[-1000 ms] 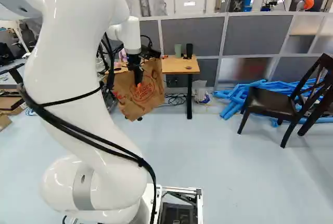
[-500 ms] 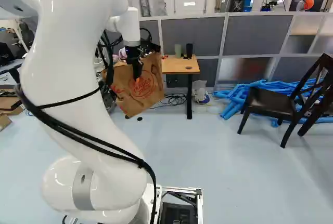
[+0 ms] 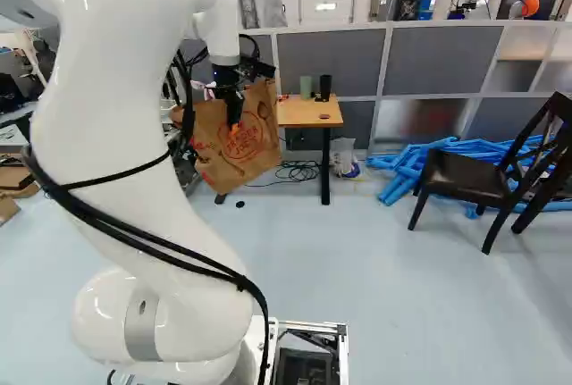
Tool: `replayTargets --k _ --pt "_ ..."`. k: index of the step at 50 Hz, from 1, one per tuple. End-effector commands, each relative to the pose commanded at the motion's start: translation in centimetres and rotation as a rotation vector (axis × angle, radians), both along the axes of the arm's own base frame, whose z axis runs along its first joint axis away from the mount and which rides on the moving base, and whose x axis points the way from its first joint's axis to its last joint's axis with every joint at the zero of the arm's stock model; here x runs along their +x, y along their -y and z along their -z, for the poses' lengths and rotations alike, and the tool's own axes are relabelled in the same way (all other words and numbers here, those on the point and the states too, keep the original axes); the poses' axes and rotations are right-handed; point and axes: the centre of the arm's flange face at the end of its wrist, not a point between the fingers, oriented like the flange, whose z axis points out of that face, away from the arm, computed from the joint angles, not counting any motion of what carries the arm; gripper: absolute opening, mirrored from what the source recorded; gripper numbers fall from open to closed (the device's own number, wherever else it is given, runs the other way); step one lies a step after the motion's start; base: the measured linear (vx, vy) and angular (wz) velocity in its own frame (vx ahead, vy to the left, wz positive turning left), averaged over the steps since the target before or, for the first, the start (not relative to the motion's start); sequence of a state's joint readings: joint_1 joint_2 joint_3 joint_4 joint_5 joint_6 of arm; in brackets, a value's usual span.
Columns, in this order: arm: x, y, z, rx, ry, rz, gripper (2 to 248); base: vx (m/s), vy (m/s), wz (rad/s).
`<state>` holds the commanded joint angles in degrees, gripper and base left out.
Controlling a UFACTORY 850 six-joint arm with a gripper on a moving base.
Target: Pick up the bag on the ground and place it on the table
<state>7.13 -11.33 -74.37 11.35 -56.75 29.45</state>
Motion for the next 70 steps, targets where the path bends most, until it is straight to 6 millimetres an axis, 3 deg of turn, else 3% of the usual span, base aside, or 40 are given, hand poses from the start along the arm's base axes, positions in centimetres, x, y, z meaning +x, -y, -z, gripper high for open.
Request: replayTargets --k 40,70 --pt "0.2 0.4 -5.9 0.01 -0.01 -0.015 23 0.0 0.0 0.0" --pt "0.2 0.4 -6.2 0.01 -0.032 -0.02 23 0.006 0.002 0.003"
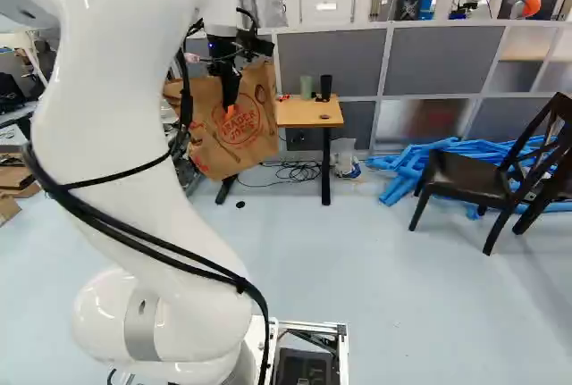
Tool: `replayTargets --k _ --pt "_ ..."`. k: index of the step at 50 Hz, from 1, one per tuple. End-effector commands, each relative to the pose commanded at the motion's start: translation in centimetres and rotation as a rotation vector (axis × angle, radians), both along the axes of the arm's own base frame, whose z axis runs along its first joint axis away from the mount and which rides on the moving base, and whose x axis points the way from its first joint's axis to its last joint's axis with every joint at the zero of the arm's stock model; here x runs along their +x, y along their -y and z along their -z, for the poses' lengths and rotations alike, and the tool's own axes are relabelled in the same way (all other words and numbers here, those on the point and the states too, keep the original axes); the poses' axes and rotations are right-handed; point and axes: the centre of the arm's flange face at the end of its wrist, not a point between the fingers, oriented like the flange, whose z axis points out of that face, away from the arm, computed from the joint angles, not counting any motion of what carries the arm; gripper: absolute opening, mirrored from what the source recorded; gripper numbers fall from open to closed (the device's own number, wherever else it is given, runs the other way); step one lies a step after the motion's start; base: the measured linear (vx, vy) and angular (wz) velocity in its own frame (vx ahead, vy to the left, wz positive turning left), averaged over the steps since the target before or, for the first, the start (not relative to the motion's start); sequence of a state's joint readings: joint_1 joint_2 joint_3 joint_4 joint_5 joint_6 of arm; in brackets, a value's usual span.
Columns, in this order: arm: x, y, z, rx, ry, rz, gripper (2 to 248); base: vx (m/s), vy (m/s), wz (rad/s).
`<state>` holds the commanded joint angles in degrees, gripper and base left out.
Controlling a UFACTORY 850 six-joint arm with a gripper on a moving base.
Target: Pick up the bag on the ground and place it on the table
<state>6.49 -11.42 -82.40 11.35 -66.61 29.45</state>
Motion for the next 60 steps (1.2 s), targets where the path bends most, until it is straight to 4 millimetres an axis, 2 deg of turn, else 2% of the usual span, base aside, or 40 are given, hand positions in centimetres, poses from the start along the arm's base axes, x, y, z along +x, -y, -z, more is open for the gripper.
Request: replayTargets --k 16,60 --pt "0.0 0.0 0.0 0.0 0.0 0.0 23 0.084 0.003 0.0" --pt "0.0 0.0 0.0 0.0 0.0 0.0 23 0.2 0.006 -0.008"
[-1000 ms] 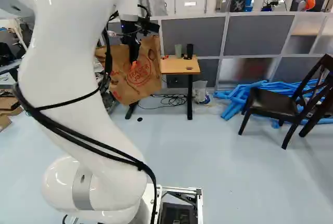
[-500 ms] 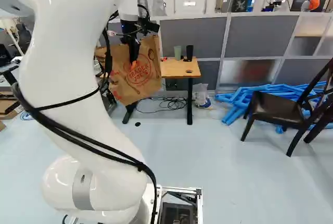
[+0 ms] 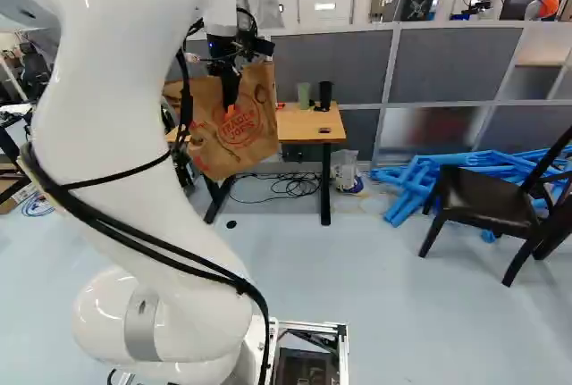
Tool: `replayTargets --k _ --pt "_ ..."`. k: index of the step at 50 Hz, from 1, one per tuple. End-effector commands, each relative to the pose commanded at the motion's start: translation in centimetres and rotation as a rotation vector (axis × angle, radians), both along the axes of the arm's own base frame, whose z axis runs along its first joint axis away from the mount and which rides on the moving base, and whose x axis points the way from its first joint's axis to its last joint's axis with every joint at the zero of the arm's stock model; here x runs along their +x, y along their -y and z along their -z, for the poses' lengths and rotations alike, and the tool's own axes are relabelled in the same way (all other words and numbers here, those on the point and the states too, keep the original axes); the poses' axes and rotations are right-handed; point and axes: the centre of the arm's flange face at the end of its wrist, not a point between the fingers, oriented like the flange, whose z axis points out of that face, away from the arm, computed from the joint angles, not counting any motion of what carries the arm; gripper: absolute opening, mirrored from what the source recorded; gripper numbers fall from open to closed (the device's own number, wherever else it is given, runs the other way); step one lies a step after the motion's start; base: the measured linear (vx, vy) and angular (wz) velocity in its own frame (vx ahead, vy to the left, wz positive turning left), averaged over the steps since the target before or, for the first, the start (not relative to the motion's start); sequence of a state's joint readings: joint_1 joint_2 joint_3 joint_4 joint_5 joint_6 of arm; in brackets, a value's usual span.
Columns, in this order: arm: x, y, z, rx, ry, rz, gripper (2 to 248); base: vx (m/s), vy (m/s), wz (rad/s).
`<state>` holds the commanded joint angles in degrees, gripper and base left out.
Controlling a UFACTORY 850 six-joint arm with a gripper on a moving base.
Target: Pick up the bag on the ground and place it on the table
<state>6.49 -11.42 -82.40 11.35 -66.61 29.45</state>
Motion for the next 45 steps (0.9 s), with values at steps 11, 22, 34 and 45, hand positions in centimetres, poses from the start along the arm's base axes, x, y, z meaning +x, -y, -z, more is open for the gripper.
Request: replayTargets --k 11,22,34,45 --pt "0.0 0.0 0.0 0.0 0.0 0.0 23 0.206 0.007 -0.01" --pt "0.0 0.0 0.0 0.0 0.0 0.0 23 0.202 0.006 -0.012" --pt "0.0 0.0 0.0 0.0 0.0 0.0 23 0.208 0.007 -0.009" --pt "0.0 0.0 0.0 0.0 0.0 0.0 23 0.202 0.006 -0.011"
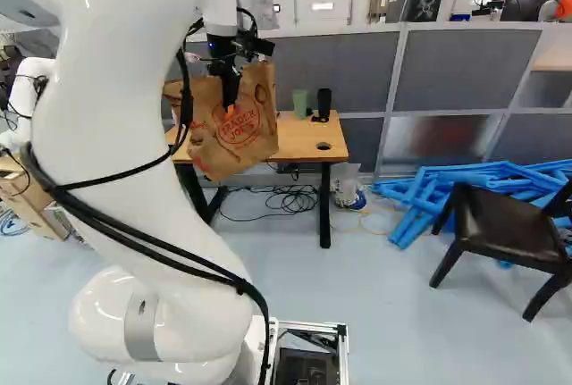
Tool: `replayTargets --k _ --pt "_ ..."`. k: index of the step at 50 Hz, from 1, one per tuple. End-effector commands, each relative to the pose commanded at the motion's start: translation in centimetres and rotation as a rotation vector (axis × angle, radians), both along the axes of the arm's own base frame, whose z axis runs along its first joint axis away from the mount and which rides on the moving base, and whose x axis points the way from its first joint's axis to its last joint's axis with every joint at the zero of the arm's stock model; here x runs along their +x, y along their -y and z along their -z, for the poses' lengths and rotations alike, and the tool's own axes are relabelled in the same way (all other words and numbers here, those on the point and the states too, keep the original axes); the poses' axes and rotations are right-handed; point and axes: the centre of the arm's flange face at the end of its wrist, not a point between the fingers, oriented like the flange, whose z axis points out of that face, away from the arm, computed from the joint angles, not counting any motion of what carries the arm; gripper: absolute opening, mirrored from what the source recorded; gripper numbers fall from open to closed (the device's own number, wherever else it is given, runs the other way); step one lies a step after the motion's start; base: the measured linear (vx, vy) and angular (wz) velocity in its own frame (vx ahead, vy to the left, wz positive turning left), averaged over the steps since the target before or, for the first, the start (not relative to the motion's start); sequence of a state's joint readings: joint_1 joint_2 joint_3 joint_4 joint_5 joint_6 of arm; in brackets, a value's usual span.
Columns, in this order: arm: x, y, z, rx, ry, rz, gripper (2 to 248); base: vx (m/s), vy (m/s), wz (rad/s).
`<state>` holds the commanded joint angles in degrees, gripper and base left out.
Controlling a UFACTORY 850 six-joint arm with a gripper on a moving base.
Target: Pick up the bag on the ground and place it on the table
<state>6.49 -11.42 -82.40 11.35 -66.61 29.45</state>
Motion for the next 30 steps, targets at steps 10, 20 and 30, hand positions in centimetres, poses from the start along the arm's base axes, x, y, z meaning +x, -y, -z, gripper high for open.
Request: replayTargets --k 10,20,30 --pt "0.0 0.0 0.0 0.0 0.0 0.0 23 0.204 0.008 -0.012" --pt "0.0 0.0 0.0 0.0 0.0 0.0 23 0.209 0.006 -0.01" --pt "0.0 0.0 0.0 0.0 0.0 0.0 23 0.208 0.007 -0.01"
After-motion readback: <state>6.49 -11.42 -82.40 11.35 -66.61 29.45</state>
